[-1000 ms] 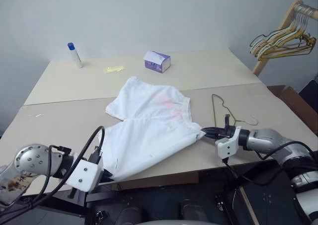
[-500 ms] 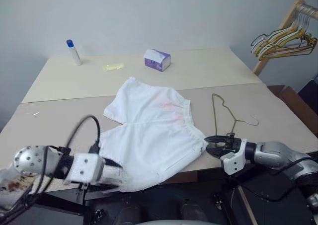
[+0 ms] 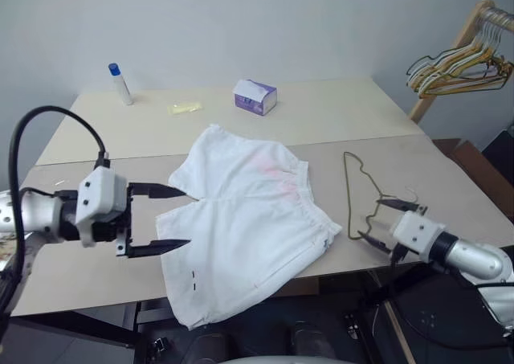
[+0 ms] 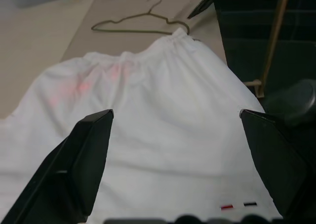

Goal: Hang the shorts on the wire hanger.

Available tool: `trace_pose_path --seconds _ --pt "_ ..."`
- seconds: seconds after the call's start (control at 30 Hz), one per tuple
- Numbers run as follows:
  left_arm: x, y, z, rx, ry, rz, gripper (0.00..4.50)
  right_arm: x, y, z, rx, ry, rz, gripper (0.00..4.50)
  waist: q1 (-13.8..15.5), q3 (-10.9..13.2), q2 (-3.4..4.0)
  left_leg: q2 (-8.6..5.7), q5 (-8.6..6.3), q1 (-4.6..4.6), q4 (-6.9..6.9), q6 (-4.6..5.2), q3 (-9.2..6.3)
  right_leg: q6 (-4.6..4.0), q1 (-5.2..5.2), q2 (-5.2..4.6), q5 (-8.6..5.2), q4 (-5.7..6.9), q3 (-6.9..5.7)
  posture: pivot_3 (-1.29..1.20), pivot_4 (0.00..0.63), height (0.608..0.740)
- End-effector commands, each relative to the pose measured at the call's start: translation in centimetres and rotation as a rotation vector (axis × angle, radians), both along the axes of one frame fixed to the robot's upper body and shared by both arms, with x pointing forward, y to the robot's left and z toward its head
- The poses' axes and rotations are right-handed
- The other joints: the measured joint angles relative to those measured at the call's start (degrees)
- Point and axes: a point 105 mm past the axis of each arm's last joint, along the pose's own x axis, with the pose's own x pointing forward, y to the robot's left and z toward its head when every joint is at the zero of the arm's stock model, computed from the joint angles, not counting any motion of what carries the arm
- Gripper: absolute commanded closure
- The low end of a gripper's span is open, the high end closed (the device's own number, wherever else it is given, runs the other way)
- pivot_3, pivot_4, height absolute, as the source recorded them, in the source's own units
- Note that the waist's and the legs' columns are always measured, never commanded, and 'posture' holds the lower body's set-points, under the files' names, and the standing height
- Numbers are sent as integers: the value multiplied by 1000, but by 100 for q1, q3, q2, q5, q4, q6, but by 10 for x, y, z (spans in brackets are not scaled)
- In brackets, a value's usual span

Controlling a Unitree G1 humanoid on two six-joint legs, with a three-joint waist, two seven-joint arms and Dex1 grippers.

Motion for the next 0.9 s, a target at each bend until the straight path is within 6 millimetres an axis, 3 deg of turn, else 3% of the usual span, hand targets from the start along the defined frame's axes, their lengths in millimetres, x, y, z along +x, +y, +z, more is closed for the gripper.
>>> trace_pose_path --seconds 0.03,0.17,0.4,0.53,0.83,0.9 --pt "8 -19 9 -94 8 -25 70 11 -12 1 31 117 -240 0 2 -1 -1 -1 0 -3 0 0 -1 -4 -1 0 2 -1 -2 10 52 740" --pt "15 -32 12 -145 12 -50 70 18 -6 -14 145 288 -415 0 -38 -4 -2 -15 -2 -19 -1 -4 -4 -7 -19 9 14 1 -2 -3 39 740" --pt "22 -38 14 -167 -8 -49 70 24 4 -30 214 466 -549 0 -60 -5 -1 -26 -2 -46 0 -4 -10 18 -48 9 31 2 2 5 26 740" --pt "20 -39 14 -166 -12 -52 0 22 0 -35 206 504 -589 1282 -43 -12 -8 -29 -2 -53 0 -3 -17 20 -47 6 30 -4 -5 12 24 740" --pt "24 -45 12 -196 -22 -25 0 27 -20 -21 133 423 -623 4417 -33 -18 -9 -37 -1 -72 14 -3 -25 26 -53 0 33 -3 -13 7 13 740" --pt "25 -46 11 -196 -25 -24 0 29 -25 -19 113 403 -636 4465 -43 -18 -9 -35 -1 -77 14 -3 -27 26 -57 2 33 -3 -14 7 13 740"
